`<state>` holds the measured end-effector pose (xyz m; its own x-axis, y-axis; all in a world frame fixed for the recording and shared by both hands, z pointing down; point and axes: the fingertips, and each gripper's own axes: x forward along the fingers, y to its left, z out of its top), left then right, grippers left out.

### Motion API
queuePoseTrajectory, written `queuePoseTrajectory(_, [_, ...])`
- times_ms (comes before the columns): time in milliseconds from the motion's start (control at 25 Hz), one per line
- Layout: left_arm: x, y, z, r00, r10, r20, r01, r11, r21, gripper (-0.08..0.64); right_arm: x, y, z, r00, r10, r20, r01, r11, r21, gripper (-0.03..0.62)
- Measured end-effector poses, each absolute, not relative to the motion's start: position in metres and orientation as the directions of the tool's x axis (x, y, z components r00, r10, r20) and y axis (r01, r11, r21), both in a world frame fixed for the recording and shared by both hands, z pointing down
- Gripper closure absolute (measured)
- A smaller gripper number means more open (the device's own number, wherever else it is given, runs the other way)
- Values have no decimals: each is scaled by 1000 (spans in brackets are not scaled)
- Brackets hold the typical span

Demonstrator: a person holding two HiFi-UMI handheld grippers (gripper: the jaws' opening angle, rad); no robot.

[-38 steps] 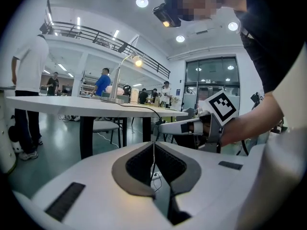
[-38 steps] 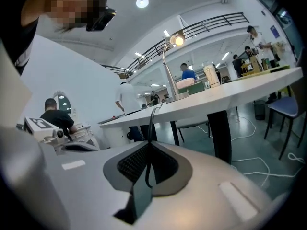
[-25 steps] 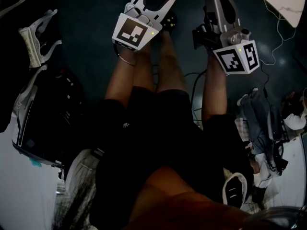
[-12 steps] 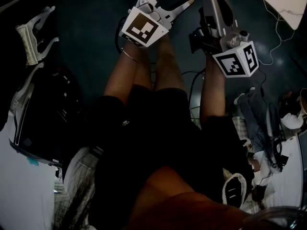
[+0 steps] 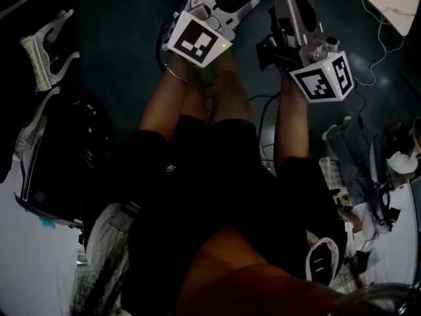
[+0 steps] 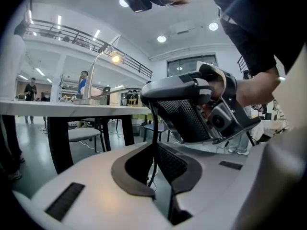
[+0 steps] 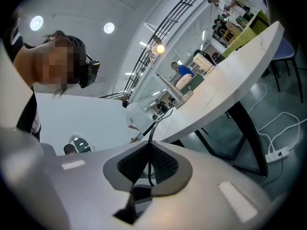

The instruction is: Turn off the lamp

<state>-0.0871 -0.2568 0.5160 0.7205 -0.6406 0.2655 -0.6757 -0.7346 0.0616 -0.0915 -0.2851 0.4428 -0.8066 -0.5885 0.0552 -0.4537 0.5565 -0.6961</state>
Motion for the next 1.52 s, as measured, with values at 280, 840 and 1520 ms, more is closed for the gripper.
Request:
queuePoseTrajectory(280, [-89, -244, 512, 734, -628, 259, -660, -749, 53, 537, -89, -275, 445, -811, -582, 55, -480, 609, -631, 574])
queuePoseTrajectory(840, [-111, -231, 448, 732, -646, 217, -671, -738, 66, 537, -73, -244, 507, -772, -599, 212, -630, 679, -377, 559])
queuePoseTrajectory(1520, [-112, -215, 389, 730, -677, 94, -683, -727, 69, 537, -96, -227, 531, -815, -517, 262, -579, 724, -374, 520])
